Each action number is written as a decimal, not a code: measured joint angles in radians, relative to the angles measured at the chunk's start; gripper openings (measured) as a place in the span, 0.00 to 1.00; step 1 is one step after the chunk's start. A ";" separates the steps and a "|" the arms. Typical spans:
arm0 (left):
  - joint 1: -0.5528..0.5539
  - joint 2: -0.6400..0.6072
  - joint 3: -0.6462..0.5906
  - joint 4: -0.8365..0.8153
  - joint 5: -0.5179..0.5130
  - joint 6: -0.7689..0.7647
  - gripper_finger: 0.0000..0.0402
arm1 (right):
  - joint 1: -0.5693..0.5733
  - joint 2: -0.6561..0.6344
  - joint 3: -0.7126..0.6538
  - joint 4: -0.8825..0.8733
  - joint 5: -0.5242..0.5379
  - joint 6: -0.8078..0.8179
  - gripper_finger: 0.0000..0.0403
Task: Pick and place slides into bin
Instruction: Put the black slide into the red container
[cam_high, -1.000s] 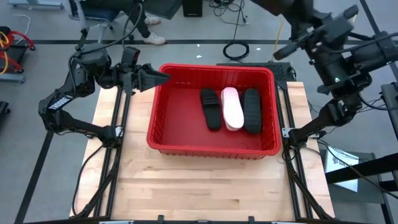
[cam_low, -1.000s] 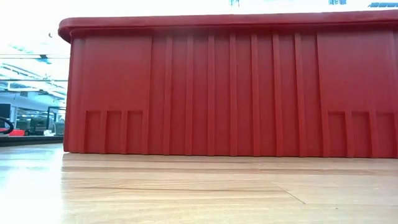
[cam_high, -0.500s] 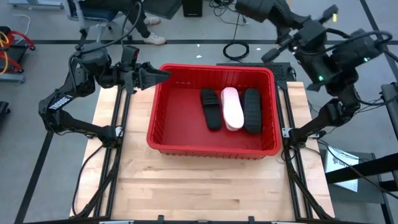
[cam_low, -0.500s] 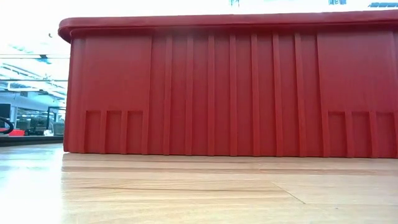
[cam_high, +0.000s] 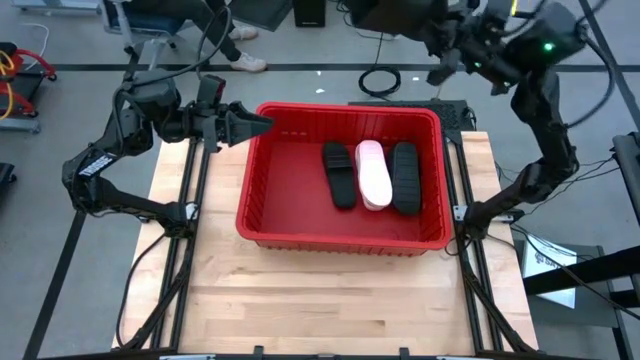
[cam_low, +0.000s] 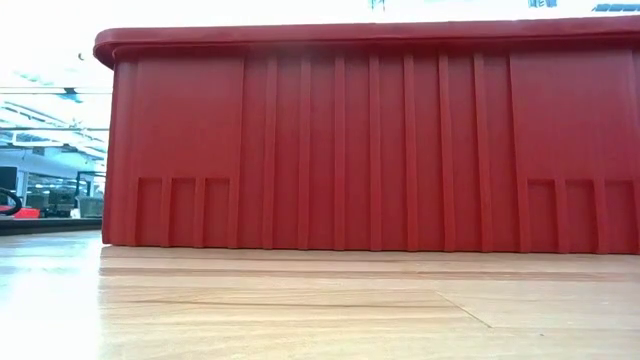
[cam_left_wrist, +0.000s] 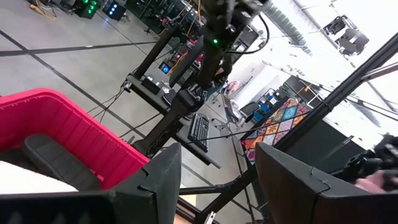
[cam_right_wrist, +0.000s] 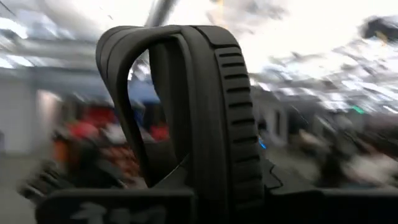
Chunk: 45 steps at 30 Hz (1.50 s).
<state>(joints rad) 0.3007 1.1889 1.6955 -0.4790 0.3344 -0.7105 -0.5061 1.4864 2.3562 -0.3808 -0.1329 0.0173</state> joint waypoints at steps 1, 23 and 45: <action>0.000 0.000 0.000 0.000 0.000 0.000 0.49 | -0.020 -0.001 0.000 -0.040 0.014 -0.013 0.10; 0.000 0.000 0.000 -0.028 -0.023 0.028 0.49 | 0.183 0.163 0.000 -0.809 0.921 -0.303 0.11; 0.000 0.000 0.000 -0.027 -0.022 0.028 0.49 | 0.592 0.308 -0.270 -1.043 1.330 -0.115 0.11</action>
<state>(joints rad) 0.3004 1.1892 1.6951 -0.5056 0.3122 -0.6823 0.0860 1.7949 2.0858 -1.4242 1.1972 -0.0974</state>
